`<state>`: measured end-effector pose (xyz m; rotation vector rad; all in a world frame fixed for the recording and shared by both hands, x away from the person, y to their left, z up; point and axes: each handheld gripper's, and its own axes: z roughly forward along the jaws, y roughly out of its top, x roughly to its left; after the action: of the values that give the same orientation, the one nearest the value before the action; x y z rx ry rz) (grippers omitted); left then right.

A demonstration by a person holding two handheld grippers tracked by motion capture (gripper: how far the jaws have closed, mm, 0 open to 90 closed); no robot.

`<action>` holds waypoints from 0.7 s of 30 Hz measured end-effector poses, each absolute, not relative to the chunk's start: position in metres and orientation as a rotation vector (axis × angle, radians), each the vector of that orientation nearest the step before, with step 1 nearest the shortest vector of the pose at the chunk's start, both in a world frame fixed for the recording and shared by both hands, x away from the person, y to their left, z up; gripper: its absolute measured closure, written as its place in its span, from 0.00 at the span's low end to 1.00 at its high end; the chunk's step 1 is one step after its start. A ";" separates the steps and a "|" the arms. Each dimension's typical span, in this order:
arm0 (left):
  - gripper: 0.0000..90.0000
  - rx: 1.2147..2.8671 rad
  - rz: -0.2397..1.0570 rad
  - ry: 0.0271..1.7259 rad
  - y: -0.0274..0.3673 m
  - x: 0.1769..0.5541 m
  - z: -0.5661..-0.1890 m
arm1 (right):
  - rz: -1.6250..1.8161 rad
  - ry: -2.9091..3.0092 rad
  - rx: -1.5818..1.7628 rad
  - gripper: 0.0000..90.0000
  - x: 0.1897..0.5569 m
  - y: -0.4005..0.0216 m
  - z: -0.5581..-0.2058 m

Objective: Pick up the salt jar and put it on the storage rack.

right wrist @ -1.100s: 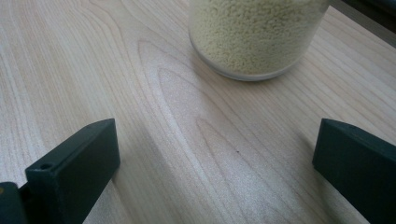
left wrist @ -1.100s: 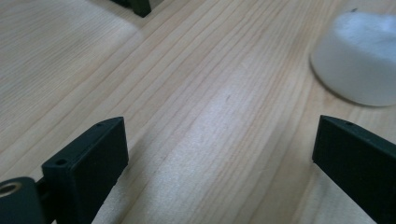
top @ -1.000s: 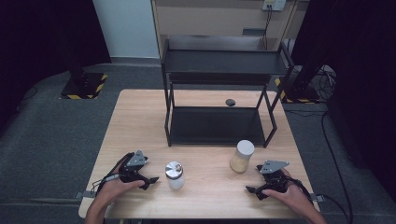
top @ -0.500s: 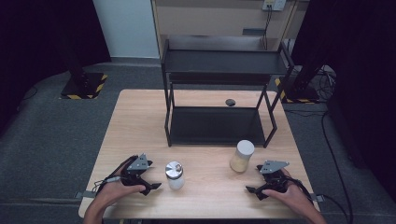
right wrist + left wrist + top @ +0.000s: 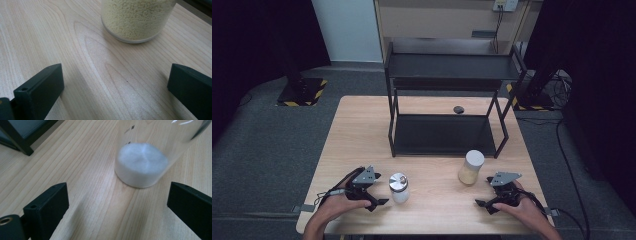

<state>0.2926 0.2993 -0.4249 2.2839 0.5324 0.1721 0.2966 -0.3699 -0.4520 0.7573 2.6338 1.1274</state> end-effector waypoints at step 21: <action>0.03 2.291 0.127 0.430 0.277 0.299 -0.426 | 1.128 2.634 0.758 0.01 0.297 -0.370 -0.452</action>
<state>0.2994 0.2766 -0.4262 2.2909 0.4297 0.1272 0.2966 -0.3699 -0.4520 0.7575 2.6337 1.1275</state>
